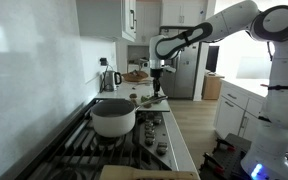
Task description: Put a green object in the pot
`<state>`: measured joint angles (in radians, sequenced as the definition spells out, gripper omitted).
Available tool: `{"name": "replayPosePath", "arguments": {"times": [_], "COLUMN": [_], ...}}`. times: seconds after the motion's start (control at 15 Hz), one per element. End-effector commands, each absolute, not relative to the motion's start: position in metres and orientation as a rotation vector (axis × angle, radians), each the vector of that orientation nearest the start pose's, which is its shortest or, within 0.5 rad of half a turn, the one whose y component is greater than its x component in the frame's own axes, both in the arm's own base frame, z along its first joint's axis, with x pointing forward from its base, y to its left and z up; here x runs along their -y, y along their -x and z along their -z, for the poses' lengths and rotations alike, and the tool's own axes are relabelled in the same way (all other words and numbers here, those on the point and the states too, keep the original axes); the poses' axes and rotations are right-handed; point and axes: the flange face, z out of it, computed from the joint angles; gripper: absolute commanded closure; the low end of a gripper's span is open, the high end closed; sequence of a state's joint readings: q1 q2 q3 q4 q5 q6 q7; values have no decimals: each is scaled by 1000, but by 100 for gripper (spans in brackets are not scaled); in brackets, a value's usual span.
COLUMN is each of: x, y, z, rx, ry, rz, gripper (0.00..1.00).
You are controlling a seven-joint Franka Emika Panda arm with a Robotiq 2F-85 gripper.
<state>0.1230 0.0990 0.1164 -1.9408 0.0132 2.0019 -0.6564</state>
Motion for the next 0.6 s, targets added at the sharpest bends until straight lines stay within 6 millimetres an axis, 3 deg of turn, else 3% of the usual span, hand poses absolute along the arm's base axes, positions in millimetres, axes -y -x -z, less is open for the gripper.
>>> {"name": "replayPosePath", "arguments": {"times": [0.0, 0.53], "x": [-134, -154], "y": [-561, -565], "z": [-457, -515], "rx": [1291, 1271], "ry": [2878, 2948], "rz": [-41, 43], "gripper": [94, 94]}}
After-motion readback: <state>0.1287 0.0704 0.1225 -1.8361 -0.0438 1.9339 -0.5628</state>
